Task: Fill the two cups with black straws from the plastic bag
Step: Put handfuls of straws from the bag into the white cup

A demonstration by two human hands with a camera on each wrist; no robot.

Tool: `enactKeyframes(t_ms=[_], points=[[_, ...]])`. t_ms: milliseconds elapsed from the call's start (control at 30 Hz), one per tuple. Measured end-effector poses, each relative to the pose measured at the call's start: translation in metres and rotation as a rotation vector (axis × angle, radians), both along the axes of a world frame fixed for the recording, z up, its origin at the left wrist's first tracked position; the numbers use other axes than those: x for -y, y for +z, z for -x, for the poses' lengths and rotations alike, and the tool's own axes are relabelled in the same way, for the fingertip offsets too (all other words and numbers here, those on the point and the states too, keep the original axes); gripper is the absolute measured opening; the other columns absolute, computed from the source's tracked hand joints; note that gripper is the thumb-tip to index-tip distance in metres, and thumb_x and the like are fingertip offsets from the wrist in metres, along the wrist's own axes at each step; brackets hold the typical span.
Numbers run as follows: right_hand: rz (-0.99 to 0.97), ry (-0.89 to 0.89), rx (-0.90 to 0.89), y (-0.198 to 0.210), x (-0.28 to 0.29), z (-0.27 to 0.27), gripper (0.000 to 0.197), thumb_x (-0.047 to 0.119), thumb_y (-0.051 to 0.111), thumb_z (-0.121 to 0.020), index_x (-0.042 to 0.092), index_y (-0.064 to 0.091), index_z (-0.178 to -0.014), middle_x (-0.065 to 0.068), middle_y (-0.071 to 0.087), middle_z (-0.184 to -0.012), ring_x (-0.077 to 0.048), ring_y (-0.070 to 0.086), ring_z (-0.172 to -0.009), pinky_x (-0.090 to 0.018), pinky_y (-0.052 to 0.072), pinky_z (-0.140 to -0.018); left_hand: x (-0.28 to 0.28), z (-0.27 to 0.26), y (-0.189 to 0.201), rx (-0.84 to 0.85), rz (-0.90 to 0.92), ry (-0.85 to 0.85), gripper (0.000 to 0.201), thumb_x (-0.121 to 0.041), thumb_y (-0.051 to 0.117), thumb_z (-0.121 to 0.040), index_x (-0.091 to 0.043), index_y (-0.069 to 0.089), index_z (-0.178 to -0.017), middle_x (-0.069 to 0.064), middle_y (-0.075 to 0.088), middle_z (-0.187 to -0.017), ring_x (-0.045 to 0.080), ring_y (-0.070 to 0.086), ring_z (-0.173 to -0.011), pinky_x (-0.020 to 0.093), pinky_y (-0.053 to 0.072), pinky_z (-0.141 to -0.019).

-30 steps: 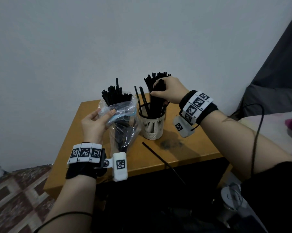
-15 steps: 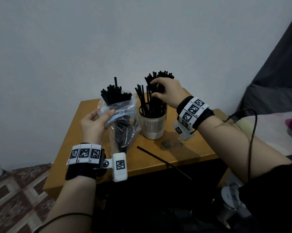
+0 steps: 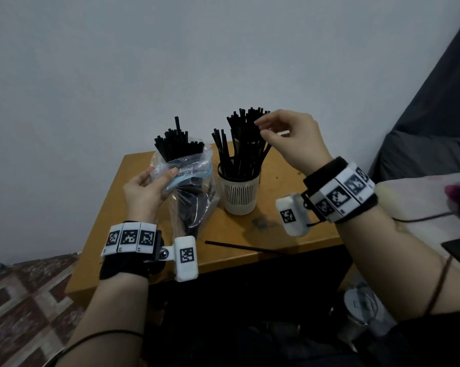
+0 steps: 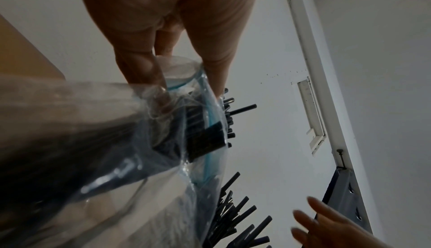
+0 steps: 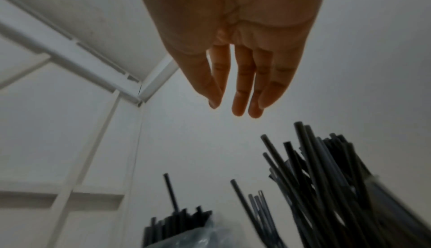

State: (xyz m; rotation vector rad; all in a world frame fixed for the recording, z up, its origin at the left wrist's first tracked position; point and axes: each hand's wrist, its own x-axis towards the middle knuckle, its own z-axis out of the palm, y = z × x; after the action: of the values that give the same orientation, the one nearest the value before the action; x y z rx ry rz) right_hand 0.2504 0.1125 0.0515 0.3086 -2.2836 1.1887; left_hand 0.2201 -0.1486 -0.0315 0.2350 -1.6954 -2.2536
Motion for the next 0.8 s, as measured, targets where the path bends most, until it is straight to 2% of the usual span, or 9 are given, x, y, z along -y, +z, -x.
enactKeyframes(t_ms=[167, 300, 367, 433, 533, 633, 733, 800], points=[[-0.103, 0.102, 0.261, -0.050, -0.003, -0.044, 0.024, 0.014, 0.071, -0.081, 0.033, 0.065, -0.092, 0.009, 0.067, -0.092, -0.003, 0.059, -0.085, -0.016, 0.043, -0.069, -0.002, -0.005, 0.000, 0.000, 0.017, -0.005, 0.062, -0.014, 0.081, -0.073, 0.001, 0.054, -0.127, 0.012, 0.065, -0.116, 0.018, 0.071, -0.090, 0.020, 0.057, -0.065], [-0.316, 0.162, 0.582, -0.095, -0.006, -0.060, 0.037, 0.015, 0.077, -0.076, 0.036, 0.065, -0.104, 0.008, 0.064, -0.102, -0.006, 0.056, -0.089, -0.015, 0.040, -0.070, -0.004, -0.009, 0.000, 0.001, 0.013, -0.016, 0.061, -0.014, 0.081, -0.073, 0.001, 0.055, -0.126, 0.012, 0.066, -0.114, 0.018, 0.071, -0.091, 0.022, 0.057, -0.068], [-0.407, 0.148, 0.610, -0.111, -0.006, -0.063, 0.041, 0.013, 0.077, -0.075, 0.030, 0.066, -0.111, 0.010, 0.060, -0.099, -0.002, 0.053, -0.084, -0.011, 0.035, -0.065, -0.005, -0.010, 0.000, -0.001, 0.000, -0.019, 0.058, -0.012, 0.080, -0.074, 0.002, 0.055, -0.125, 0.012, 0.067, -0.114, 0.019, 0.071, -0.092, 0.022, 0.057, -0.069], [-0.450, 0.112, 0.625, -0.121, -0.006, -0.064, 0.042, 0.011, 0.075, -0.075, 0.026, 0.066, -0.113, 0.006, 0.056, -0.096, -0.007, 0.052, -0.088, -0.013, 0.032, -0.066, -0.006, -0.011, 0.000, -0.003, -0.001, -0.014, 0.060, -0.012, 0.080, -0.074, 0.002, 0.054, -0.126, 0.011, 0.066, -0.114, 0.019, 0.071, -0.093, 0.022, 0.057, -0.069], [-0.460, 0.096, 0.648, -0.131, -0.008, -0.063, 0.043, 0.006, 0.072, -0.073, 0.025, 0.066, -0.111, 0.001, 0.059, -0.097, -0.012, 0.056, -0.091, -0.017, 0.038, -0.072, -0.007, -0.011, -0.001, -0.004, -0.001, -0.023, 0.060, -0.011, 0.081, -0.074, 0.002, 0.055, -0.125, 0.012, 0.066, -0.114, 0.019, 0.071, -0.093, 0.023, 0.057, -0.070], [-0.470, 0.079, 0.651, -0.138, -0.008, -0.060, 0.040, 0.000, 0.066, -0.075, 0.024, 0.068, -0.107, 0.002, 0.058, -0.094, -0.011, 0.057, -0.089, -0.019, 0.044, -0.078, -0.008, -0.011, -0.001, -0.005, 0.003, -0.028, 0.056, -0.011, 0.081, -0.074, 0.002, 0.057, -0.123, 0.012, 0.067, -0.112, 0.019, 0.071, -0.092, 0.024, 0.057, -0.070], [-0.449, 0.080, 0.651, -0.141, -0.010, -0.057, 0.040, -0.006, 0.058, -0.076, 0.023, 0.071, -0.100, 0.000, 0.066, -0.097, -0.012, 0.061, -0.091, -0.027, 0.050, -0.087, -0.008, -0.010, -0.001, -0.011, 0.013, -0.028, 0.055, -0.012, 0.081, -0.073, 0.002, 0.058, -0.121, 0.012, 0.067, -0.112, 0.020, 0.072, -0.092, 0.024, 0.057, -0.071], [-0.449, 0.084, 0.623, -0.139, -0.011, -0.057, 0.035, -0.004, 0.059, -0.078, 0.021, 0.073, -0.098, -0.001, 0.068, -0.096, -0.009, 0.059, -0.085, -0.026, 0.050, -0.086, -0.007, -0.008, -0.002, -0.012, 0.015, -0.025, 0.056, -0.012, 0.081, -0.073, 0.003, 0.057, -0.122, 0.013, 0.066, -0.114, 0.020, 0.071, -0.093, 0.024, 0.057, -0.070]])
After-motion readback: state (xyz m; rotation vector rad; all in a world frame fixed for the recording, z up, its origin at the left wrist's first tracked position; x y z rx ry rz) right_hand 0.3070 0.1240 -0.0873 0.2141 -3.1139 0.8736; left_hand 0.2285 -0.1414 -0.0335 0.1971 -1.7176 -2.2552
